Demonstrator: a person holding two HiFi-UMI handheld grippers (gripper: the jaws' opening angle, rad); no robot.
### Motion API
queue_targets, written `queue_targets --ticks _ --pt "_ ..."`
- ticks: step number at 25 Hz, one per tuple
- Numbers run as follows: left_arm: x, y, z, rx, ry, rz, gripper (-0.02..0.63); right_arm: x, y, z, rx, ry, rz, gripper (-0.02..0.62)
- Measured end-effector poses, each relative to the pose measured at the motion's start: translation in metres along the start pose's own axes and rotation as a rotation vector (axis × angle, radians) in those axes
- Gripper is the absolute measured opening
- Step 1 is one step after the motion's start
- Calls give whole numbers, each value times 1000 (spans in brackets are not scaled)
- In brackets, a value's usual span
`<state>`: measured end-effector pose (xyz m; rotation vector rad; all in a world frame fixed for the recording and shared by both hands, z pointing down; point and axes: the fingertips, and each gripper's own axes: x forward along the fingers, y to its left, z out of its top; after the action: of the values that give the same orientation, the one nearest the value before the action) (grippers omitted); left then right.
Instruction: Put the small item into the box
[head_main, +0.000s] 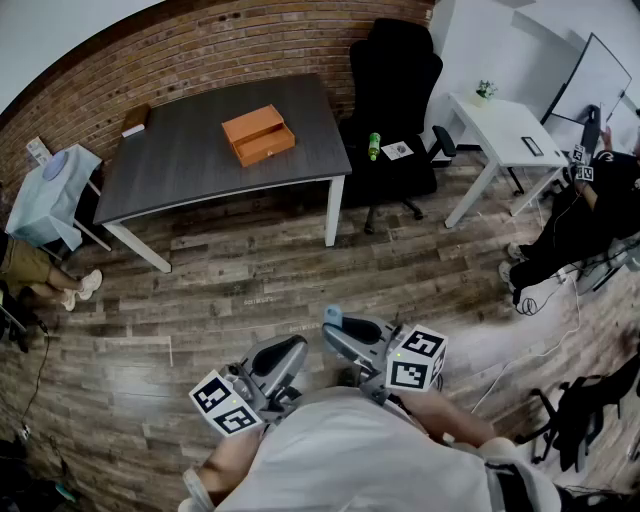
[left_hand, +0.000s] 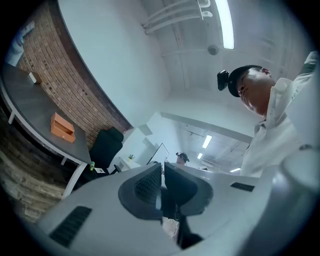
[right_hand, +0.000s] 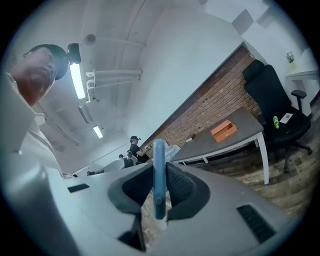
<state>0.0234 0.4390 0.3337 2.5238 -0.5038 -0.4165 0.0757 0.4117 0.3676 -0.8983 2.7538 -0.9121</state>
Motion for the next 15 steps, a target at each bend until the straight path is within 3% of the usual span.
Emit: queue_targets --ticks 15 --pt "4 0 0 -5 7 -7 26 -1 -2 0 -2 5 -5 83"
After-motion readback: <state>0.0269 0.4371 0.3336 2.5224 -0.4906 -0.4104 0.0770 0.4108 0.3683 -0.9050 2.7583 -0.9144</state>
